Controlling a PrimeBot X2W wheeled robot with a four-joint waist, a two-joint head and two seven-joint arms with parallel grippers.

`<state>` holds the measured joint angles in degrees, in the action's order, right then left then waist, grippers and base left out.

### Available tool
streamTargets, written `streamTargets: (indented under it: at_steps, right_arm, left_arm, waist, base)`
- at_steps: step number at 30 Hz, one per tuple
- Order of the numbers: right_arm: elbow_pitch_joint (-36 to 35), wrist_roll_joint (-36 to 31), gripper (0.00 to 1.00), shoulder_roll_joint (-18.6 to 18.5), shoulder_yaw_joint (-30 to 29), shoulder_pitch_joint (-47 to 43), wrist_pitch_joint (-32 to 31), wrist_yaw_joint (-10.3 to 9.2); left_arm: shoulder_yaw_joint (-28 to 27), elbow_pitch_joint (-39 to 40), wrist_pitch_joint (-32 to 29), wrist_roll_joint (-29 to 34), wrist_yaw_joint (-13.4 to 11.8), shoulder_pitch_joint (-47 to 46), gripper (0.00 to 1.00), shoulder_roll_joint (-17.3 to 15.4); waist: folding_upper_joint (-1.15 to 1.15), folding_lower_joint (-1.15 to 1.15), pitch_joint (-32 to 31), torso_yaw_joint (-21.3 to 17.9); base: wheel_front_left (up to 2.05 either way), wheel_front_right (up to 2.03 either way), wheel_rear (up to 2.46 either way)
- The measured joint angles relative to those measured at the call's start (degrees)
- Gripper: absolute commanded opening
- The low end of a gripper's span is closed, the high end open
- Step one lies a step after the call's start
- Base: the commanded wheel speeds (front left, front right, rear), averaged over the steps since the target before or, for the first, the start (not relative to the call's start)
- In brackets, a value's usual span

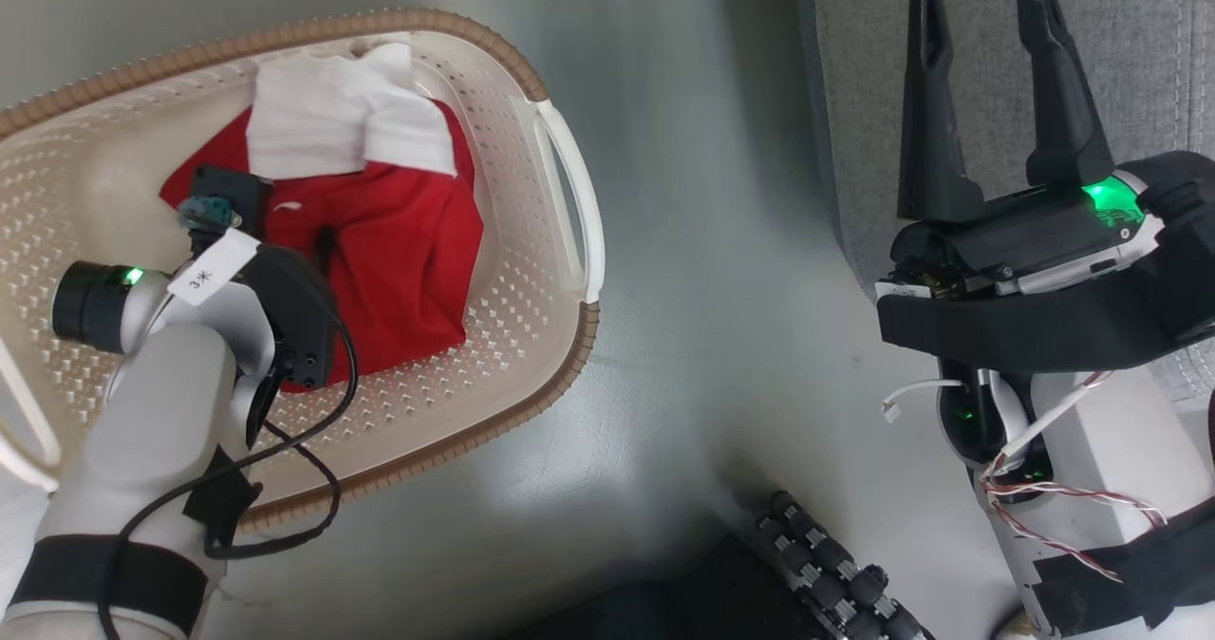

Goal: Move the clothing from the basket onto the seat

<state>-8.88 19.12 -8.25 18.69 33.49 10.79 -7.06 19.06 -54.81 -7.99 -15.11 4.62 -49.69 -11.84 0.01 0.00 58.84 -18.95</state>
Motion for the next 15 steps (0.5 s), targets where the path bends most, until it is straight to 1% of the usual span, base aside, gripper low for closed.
streamTargets:
  at_steps: [3,4,5,6,7,13,15]
  right_arm:
    - [0.5,0.0,1.0,0.1,0.1,0.0,0.5,0.0]
    - [0.5,0.0,1.0,0.1,0.1,0.0,0.5,0.0]
    - [0.6,0.0,1.0,0.1,0.1,0.0,0.5,0.0]
    - [0.7,0.0,1.0,0.1,0.1,0.0,0.6,0.0]
    - [0.9,0.0,1.0,0.1,0.1,0.0,0.6,0.01]
    - [2.1,-0.2,1.0,-0.1,0.1,0.7,1.2,0.12]
    - [2.4,-0.7,1.0,-0.2,0.1,1.3,1.4,0.53]
  left_arm:
    - [-0.1,-1.4,-0.4,-0.3,0.0,-0.6,1.0,0.1]
    - [-0.2,-1.8,-0.5,-0.6,-0.1,-0.7,0.8,0.1]
    - [-0.3,-2.1,-0.5,-1.1,-0.1,-0.8,0.28,0.2]
    - [-0.3,-2.4,-0.5,-1.3,-0.1,-1.0,0.07,0.2]
    - [-0.3,-2.7,-0.5,-1.4,-0.1,-1.2,0.0,0.2]
    - [-0.2,-4.7,0.1,-1.4,-0.1,-2.4,0.0,1.6]
    - [-0.1,-5.2,0.8,-1.4,-0.1,-2.7,0.0,2.1]
  waist:
    - [0.0,0.0,0.4,-0.3]
    - [0.0,0.0,0.5,-0.4]
    - [0.0,0.0,0.5,-0.4]
    - [-0.01,0.0,0.5,-0.4]
    - [-0.01,0.0,0.6,-0.4]
    - [-0.01,0.0,0.1,0.1]
    - [-0.01,0.0,-0.4,0.3]
  base:
    - [0.0,0.0,0.0]
    - [0.0,0.0,0.0]
    - [0.0,0.0,0.0]
    - [0.0,0.0,0.0]
    - [0.0,0.0,0.0]
    - [0.0,0.0,0.0]
    - [0.0,0.0,0.0]
